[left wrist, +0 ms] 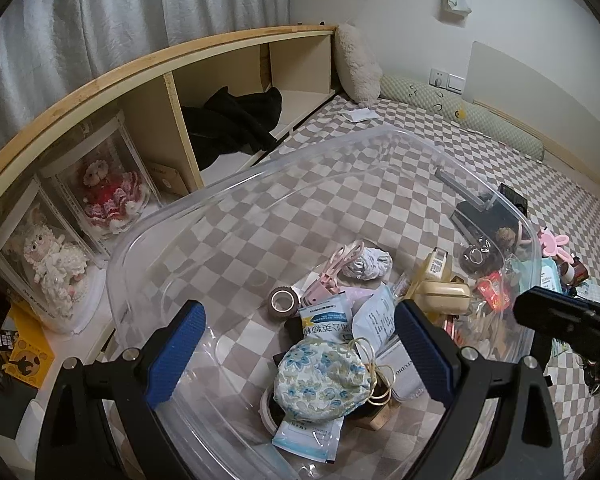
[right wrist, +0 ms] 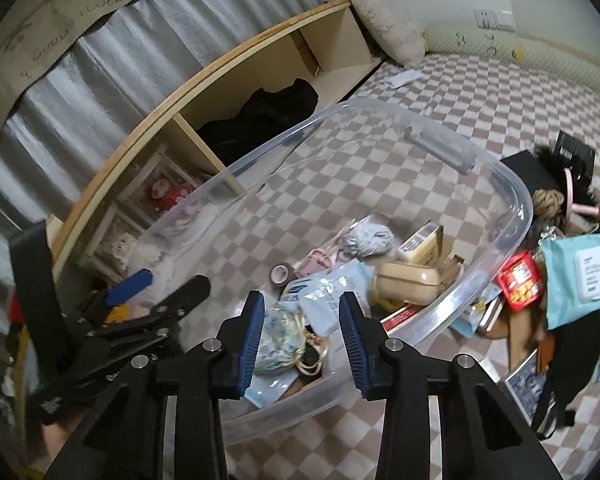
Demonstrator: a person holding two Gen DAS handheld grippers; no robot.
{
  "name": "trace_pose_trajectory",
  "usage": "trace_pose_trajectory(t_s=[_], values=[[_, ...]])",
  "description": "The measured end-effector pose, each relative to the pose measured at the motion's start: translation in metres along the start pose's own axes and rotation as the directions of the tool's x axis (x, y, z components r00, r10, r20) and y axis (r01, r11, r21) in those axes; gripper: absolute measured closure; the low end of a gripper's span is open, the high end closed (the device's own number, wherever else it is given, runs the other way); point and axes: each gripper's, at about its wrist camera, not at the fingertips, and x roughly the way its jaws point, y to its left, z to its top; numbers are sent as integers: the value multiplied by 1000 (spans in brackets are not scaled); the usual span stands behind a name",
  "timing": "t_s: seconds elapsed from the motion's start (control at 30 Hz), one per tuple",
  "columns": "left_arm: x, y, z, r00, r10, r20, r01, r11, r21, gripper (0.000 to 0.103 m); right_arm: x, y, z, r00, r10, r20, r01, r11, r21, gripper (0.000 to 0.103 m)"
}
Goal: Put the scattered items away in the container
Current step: 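Withdraw both tools from the clear box back toward the pile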
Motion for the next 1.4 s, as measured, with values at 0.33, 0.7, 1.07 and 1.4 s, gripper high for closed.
trace_pose_trajectory(t_s=[0.33, 0.7, 1.07, 1.4], values=[[-2, -4, 0, 1000, -3, 4, 3, 1000, -1, 7, -40, -10, 6, 998, -47, 48, 49, 998, -46, 64], [-5, -18, -2, 999, -27, 25, 27, 999, 22, 7, -80, -88, -16, 983, -163, 89, 160, 986, 39, 64], [-27, -62, -5, 979, -160, 130, 146, 983, 108, 7, -110, -141, -72, 902, -363, 234, 369, 929, 20, 64], [-51, -121, -23, 934, -265, 242, 193, 939, 285, 7, -114, -189, -135, 826, -468, 312, 458, 882, 111, 64]])
